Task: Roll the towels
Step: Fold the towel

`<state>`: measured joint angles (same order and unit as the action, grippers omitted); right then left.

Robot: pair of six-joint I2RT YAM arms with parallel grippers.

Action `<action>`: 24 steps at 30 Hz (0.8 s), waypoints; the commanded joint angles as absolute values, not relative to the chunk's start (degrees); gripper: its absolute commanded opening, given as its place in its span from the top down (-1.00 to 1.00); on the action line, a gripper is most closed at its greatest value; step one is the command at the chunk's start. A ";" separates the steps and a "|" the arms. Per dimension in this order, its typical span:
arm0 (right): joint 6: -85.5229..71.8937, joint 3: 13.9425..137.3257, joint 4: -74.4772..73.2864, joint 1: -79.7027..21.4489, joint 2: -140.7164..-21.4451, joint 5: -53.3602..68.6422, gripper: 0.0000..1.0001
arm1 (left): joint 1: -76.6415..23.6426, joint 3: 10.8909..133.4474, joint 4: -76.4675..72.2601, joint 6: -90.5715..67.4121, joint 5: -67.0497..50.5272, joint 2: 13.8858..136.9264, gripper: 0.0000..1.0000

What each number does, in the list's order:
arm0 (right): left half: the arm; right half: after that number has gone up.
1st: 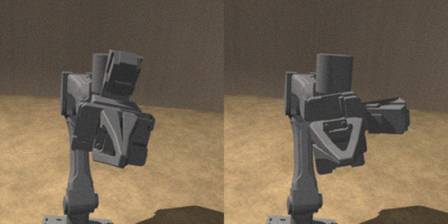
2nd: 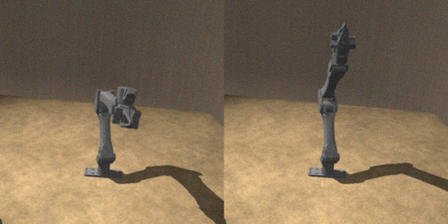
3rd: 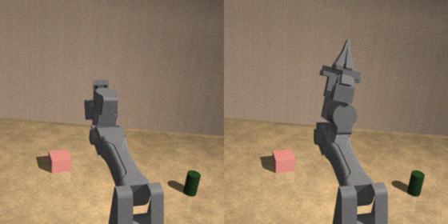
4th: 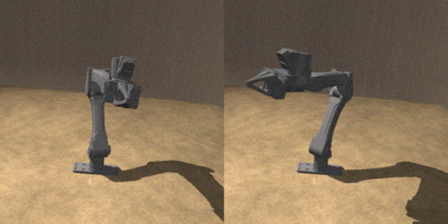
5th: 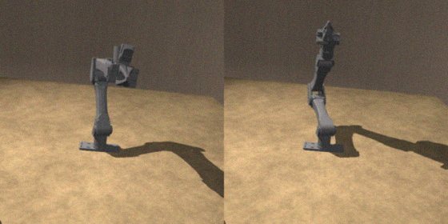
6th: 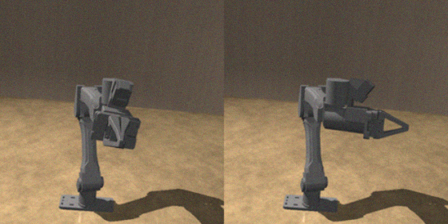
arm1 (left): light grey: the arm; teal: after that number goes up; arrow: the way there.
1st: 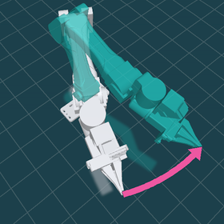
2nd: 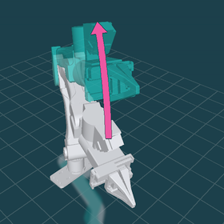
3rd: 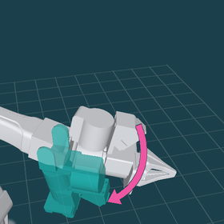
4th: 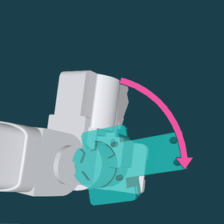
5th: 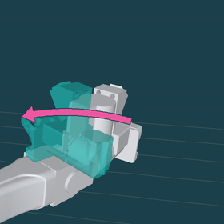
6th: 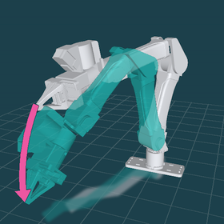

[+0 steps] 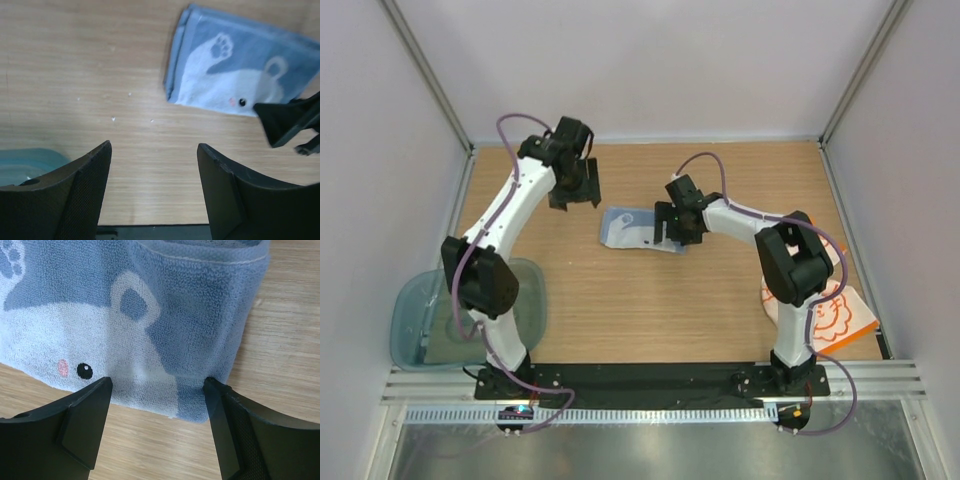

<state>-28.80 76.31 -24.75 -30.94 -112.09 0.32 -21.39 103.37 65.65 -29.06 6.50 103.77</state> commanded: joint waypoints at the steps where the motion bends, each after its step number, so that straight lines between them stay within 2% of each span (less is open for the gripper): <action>1: -29.79 72.25 -28.04 -32.17 -112.59 1.93 -0.63 | -21.62 114.32 71.88 -27.33 7.12 108.43 -0.41; 4: -29.97 71.72 -28.12 -32.52 -112.06 2.28 -0.63 | -22.15 122.51 75.06 -27.42 6.77 111.44 -0.40; 9: -30.41 69.88 -28.04 -32.70 -109.34 3.78 -0.63 | -22.94 124.54 71.55 -27.07 5.54 112.32 -0.41; 12: -30.15 69.61 -29.44 -32.70 -107.41 3.26 -0.64 | -22.94 119.29 67.60 -27.25 6.85 111.45 -0.38; 14: -29.53 70.31 -30.85 -32.78 -106.27 2.29 -0.66 | -22.59 111.39 64.35 -27.95 7.29 110.40 -0.38; 20: -30.14 73.56 -34.27 -32.78 -104.06 0.44 -0.68 | -21.71 104.16 59.69 -28.39 6.24 107.23 -0.39; 24: -31.37 72.61 -36.04 -32.78 -101.00 -1.91 -0.67 | -21.71 104.68 60.20 -28.65 4.23 108.28 -0.39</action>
<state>-29.78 71.77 -32.84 -32.51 -106.37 0.99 -21.87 103.35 63.48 -28.27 6.04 110.96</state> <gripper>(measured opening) 0.837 0.696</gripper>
